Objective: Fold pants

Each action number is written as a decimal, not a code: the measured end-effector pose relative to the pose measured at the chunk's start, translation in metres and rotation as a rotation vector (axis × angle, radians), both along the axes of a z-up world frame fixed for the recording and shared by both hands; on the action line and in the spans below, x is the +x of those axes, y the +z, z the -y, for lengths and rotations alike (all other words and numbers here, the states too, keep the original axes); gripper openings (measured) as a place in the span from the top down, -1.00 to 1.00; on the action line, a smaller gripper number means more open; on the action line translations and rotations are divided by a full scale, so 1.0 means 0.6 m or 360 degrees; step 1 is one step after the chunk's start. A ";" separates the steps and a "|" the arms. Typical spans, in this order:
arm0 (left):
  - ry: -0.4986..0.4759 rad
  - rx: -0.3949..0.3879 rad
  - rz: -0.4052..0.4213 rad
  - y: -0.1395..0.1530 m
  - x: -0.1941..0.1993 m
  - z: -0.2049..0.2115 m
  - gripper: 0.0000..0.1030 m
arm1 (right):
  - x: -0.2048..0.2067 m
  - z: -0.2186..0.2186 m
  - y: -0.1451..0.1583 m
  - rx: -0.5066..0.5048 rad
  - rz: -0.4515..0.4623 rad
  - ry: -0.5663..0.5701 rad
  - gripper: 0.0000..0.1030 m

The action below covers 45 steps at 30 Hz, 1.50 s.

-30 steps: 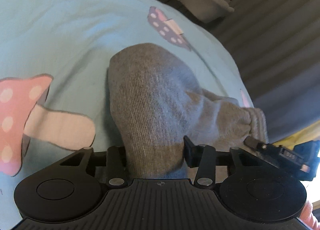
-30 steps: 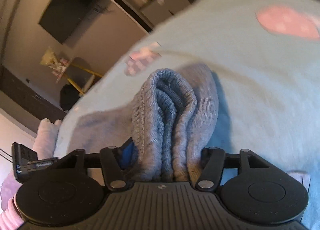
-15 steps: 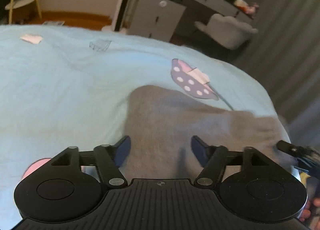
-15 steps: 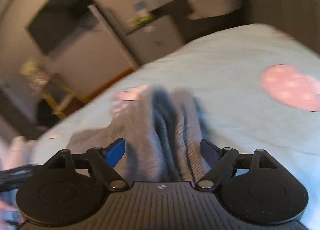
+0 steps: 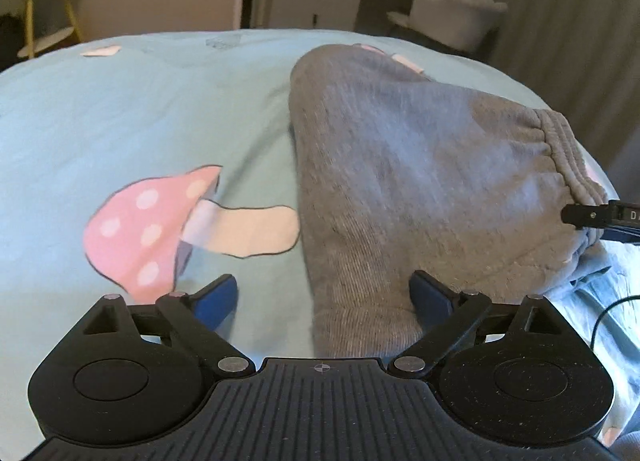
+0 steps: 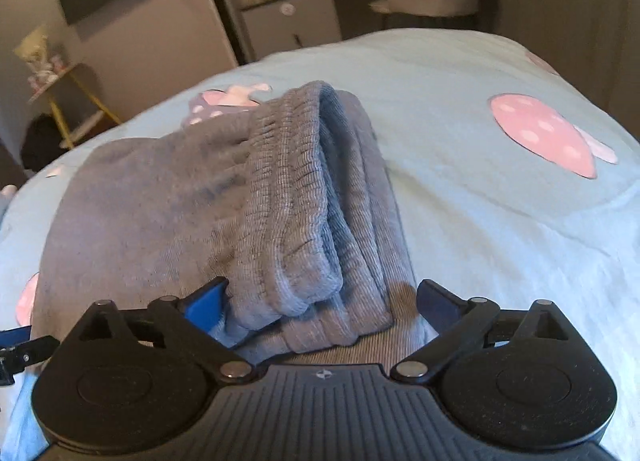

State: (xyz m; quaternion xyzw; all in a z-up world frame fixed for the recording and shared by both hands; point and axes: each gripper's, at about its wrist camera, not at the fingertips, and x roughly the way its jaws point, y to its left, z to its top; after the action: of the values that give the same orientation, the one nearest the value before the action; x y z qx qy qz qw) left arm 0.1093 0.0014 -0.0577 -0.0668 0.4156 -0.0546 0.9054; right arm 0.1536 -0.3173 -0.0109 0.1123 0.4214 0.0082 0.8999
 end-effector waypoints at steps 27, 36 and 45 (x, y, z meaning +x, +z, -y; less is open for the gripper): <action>0.0064 0.0291 0.0263 0.097 -0.243 0.075 -0.99 | -0.328 -0.162 0.146 -0.0345 0.0248 0.0062 -0.92; 0.0119 0.0280 0.0446 0.123 -0.231 0.070 -1.00 | -0.305 -0.182 0.152 -0.0501 0.0420 0.0063 -0.92; 0.0032 0.0205 0.0402 0.083 -0.198 0.069 -1.00 | -0.272 -0.183 0.116 -0.0459 0.0429 0.0051 -0.92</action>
State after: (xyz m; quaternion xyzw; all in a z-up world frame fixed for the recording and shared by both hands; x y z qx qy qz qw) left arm -0.0094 -0.0402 -0.0079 -0.0053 0.3003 -0.0269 0.9535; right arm -0.0099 -0.2077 0.0587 -0.0265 0.2955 -0.0230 0.9547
